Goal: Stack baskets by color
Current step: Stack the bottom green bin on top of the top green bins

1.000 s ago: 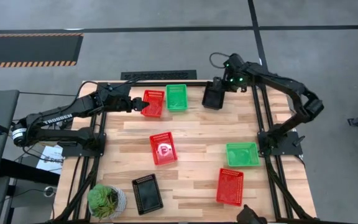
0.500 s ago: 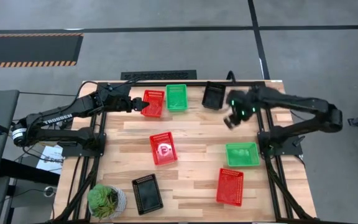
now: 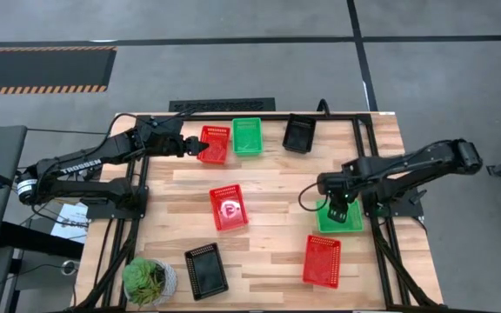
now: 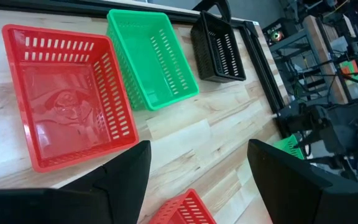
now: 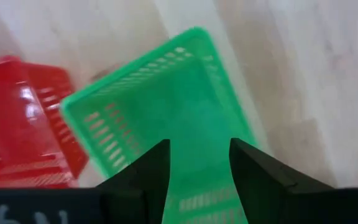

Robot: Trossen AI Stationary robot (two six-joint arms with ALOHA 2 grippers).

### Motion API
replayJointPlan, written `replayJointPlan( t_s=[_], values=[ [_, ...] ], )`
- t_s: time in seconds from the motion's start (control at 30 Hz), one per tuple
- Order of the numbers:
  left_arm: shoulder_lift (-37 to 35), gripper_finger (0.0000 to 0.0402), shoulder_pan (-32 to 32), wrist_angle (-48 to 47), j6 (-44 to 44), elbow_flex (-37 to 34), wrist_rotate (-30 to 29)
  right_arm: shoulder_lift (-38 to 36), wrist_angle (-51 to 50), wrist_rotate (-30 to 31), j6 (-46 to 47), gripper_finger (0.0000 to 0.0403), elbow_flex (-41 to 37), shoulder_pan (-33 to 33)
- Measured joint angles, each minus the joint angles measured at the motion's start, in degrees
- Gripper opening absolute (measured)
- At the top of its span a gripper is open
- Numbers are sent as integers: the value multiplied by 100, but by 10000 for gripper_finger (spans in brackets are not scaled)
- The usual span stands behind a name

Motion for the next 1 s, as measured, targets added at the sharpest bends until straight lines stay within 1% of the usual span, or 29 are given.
replayJointPlan(
  t_s=[0.13, 0.3, 0.57, 0.67, 0.73, 0.8, 0.97, 1.0],
  values=[
    [2, 256, -1, 0, 2, 0, -4, 96, -8, 296, -31, 183, -28, 13],
    [4, 256, -1, -1, 41, 0, -9, 424, 48, 459, -447, 182, -19, 6],
    [4, 256, 0, -15, 87, 0, -14, 1337, 65, 479, -803, 181, -26, 6],
    [4, 256, -1, -14, 87, 0, -13, 1573, 172, 481, -814, 172, -29, 13],
    [4, 256, 1, -16, 89, 0, -13, 1638, 233, 481, -812, 154, -21, 15],
    [4, 256, 0, -23, 89, 0, -13, 1670, 256, 483, -793, 126, -21, 15],
    [4, 256, -1, -100, 142, -2, -13, 1599, 197, 477, -718, 25, 35, -5],
    [4, 256, 1, -117, 142, 0, -13, 1567, 186, 475, -725, 15, 84, -32]
  ],
)
